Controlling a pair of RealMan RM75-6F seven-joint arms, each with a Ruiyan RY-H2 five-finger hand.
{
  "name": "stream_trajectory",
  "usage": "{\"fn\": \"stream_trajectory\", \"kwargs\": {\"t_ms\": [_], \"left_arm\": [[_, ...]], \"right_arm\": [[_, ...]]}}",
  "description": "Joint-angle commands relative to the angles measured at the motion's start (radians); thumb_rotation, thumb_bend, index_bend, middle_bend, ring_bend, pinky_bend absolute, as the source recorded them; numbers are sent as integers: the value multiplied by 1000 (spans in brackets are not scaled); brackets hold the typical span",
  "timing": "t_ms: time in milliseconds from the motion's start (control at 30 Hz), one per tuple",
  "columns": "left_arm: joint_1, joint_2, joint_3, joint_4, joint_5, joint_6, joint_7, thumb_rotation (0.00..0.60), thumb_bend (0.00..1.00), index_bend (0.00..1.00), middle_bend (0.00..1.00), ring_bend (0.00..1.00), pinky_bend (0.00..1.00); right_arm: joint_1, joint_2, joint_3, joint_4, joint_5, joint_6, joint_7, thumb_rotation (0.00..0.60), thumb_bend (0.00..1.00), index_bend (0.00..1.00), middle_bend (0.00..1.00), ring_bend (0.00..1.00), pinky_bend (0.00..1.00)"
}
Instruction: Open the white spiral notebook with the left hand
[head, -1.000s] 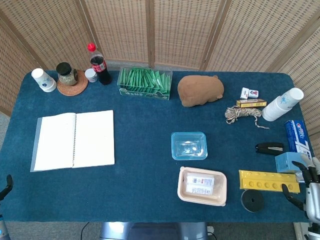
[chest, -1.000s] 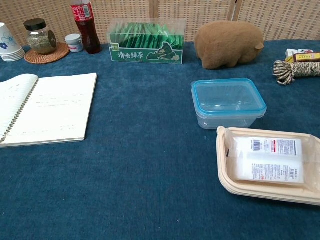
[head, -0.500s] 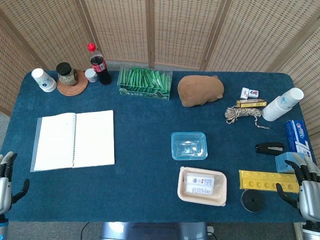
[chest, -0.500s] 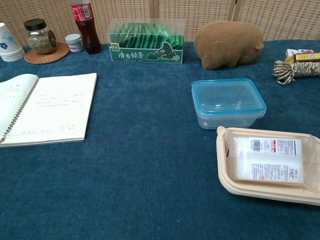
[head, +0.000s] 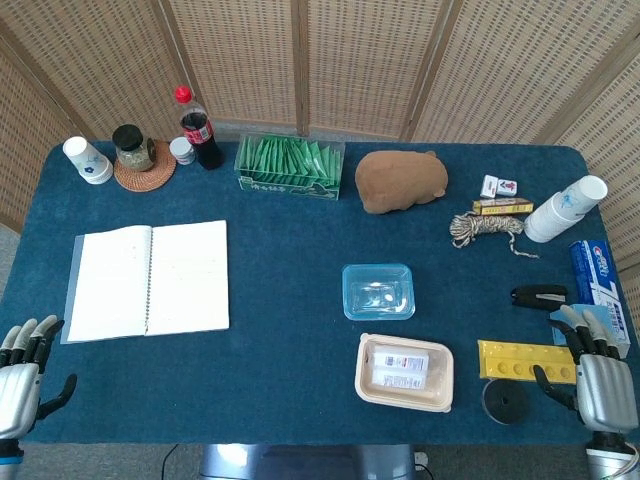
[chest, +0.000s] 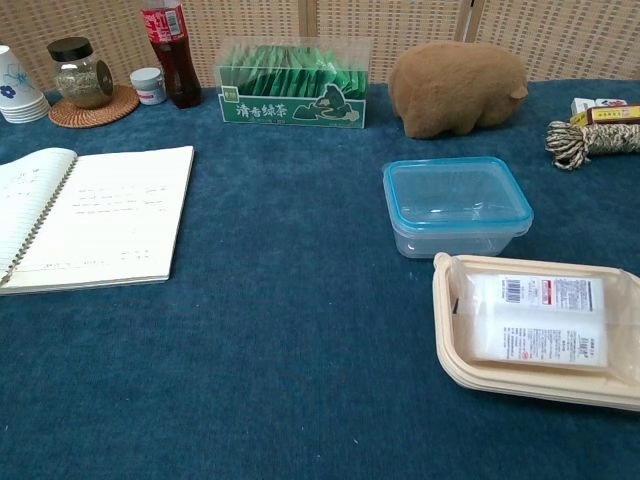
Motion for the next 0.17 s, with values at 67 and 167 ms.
{"fn": "stream_trajectory", "kwargs": {"t_ms": [67, 167], "left_arm": [[-1, 1, -1, -3, -2, -6, -3, 600, 345, 187, 113, 0, 0], [-2, 1, -3, -6, -3, -12, -4, 600, 345, 187, 114, 0, 0]], "right_arm": [[3, 1, 1, -5, 2, -3, -6, 600, 305, 219, 148, 42, 121], [6, 2, 2, -9, 4, -5, -13, 600, 305, 220, 147, 42, 121]]}}
